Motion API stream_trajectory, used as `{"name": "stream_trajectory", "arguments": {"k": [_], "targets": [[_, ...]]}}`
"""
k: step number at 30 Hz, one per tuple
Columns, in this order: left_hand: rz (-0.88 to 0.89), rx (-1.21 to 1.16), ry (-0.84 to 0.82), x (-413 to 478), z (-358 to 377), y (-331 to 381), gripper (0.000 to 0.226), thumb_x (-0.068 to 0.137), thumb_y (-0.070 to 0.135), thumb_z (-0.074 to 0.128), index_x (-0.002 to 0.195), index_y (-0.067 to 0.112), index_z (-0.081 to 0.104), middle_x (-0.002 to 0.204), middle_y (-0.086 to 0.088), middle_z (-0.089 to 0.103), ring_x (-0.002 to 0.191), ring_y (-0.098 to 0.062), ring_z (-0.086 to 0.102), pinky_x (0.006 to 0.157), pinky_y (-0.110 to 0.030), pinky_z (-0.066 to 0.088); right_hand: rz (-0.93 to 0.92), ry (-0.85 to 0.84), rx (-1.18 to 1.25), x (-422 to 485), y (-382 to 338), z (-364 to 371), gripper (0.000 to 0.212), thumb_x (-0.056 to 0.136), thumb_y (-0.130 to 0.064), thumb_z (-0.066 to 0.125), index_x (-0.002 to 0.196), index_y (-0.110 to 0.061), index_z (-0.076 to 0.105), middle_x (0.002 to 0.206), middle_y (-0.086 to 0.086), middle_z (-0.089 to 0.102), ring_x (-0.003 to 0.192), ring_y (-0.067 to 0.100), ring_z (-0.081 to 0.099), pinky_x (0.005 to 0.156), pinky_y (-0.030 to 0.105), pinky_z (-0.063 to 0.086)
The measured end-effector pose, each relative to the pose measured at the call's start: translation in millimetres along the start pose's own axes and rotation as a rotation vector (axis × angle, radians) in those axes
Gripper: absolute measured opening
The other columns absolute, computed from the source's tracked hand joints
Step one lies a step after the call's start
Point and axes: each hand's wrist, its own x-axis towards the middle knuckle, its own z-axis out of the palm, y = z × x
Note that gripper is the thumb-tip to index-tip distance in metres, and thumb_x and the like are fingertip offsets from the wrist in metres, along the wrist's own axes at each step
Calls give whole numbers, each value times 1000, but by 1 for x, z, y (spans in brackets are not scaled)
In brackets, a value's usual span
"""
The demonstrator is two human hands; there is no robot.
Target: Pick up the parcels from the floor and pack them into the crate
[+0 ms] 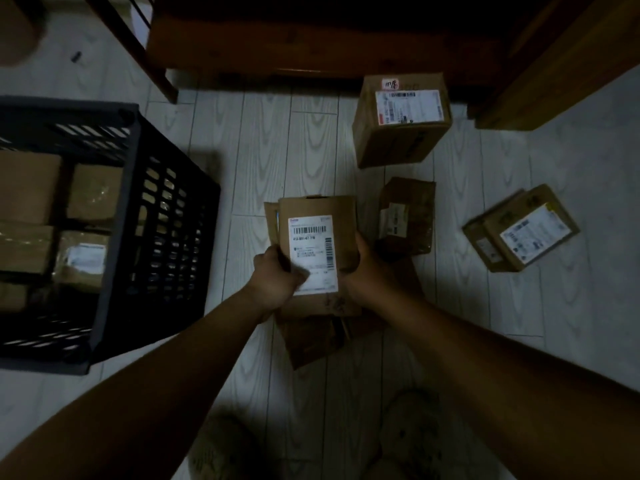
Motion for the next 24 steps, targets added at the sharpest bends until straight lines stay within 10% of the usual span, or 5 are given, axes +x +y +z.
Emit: {"name": "stream_trajectory", "arguments": {"k": [10,17,22,24], "targets": [[256,-94,-77,-201,-107,141,89,83,-2,62,148,32,12,135,-1,46,117,-18,50,87,-31,50,-212,142,260,-204,-150,-83,73,88,-21,60,144,-45,18,143,-3,44,130,22,41,100,40,37],[416,-31,-68,-365,-191,228,74,83,5,62,135,44,27,107,19,51,83,-11,61,51,-21,54,-363,317,319,-384,-234,-127,68,90,-11,56,144,-38,24,140,-3,47,127,20,44,96,35,40],[512,-52,-86,-459,-231,280,72,83,5,62,139,35,29,109,20,55,103,-15,57,78,-33,52,-504,396,337,-474,-278,-162,53,89,-13,60,136,-29,41,120,-12,58,113,9,51,78,13,45],[555,-50,-63,-492,-241,295,69,83,1,59,139,30,30,111,17,56,105,-16,56,81,-35,50,-532,400,351,-501,-292,-178,63,87,-16,63,141,-30,35,124,-12,56,116,14,51,88,29,50]]}}
